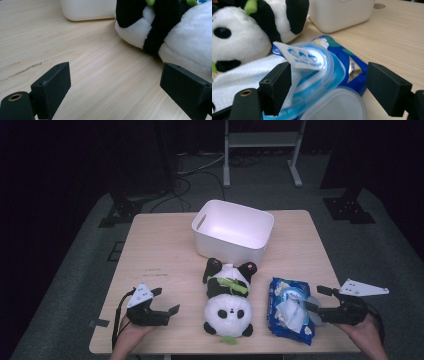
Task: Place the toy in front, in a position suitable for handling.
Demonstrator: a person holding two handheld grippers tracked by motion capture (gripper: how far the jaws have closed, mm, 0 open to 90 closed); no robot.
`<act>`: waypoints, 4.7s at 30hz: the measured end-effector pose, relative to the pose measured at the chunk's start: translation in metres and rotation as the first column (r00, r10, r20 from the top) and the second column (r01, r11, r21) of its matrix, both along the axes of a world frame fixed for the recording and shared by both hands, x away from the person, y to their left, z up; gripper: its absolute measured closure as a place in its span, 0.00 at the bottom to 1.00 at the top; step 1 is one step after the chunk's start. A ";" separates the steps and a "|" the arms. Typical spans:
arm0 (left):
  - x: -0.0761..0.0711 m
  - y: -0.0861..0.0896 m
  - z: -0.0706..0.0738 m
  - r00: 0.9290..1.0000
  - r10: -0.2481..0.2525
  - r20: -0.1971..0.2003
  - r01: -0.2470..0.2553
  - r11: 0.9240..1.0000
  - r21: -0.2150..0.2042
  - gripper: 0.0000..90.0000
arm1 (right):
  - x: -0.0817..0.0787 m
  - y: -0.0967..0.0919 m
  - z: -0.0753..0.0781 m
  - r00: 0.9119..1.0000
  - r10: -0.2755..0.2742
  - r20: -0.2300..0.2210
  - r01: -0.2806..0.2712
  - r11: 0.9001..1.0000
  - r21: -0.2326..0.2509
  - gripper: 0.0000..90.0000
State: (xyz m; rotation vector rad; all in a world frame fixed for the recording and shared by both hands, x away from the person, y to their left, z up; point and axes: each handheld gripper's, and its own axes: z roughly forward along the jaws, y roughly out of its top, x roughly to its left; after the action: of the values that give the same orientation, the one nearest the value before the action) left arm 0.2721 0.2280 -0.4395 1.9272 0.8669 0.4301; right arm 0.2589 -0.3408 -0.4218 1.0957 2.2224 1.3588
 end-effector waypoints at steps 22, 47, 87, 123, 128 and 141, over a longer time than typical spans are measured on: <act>0.001 -0.004 -0.001 1.000 -0.023 -0.009 0.024 1.000 0.007 0.09 | 0.020 0.017 0.025 0.998 0.061 -0.005 -0.061 0.998 -0.013 0.22; 0.000 -0.005 -0.001 0.999 -0.033 -0.013 0.033 0.999 0.011 0.09 | 0.046 0.058 0.038 0.987 0.157 -0.026 -0.159 0.985 -0.064 0.23; 0.000 -0.006 -0.002 0.999 -0.045 -0.019 0.046 0.999 0.019 0.09 | 0.108 0.108 0.041 0.982 0.184 -0.041 -0.188 0.968 -0.165 0.43; 0.000 -0.005 -0.004 0.998 -0.049 -0.027 0.049 0.998 0.027 0.09 | 0.158 0.132 0.037 0.994 0.103 -0.040 -0.109 0.975 -0.191 0.76; 0.000 -0.004 -0.004 0.999 -0.046 -0.026 0.046 0.999 0.025 0.09 | 0.160 0.131 0.036 0.994 0.103 -0.043 -0.108 0.978 -0.176 0.75; -0.001 -0.007 -0.003 0.998 -0.054 -0.026 0.055 0.998 0.019 0.09 | 0.144 0.118 0.037 0.983 0.172 -0.062 -0.179 0.974 -0.136 0.65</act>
State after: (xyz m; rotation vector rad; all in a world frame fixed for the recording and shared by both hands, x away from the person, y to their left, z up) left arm 0.2713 0.2213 -0.4425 1.9733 0.8272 0.3831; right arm 0.4032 -0.2228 -0.3843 0.9119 2.4601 1.2293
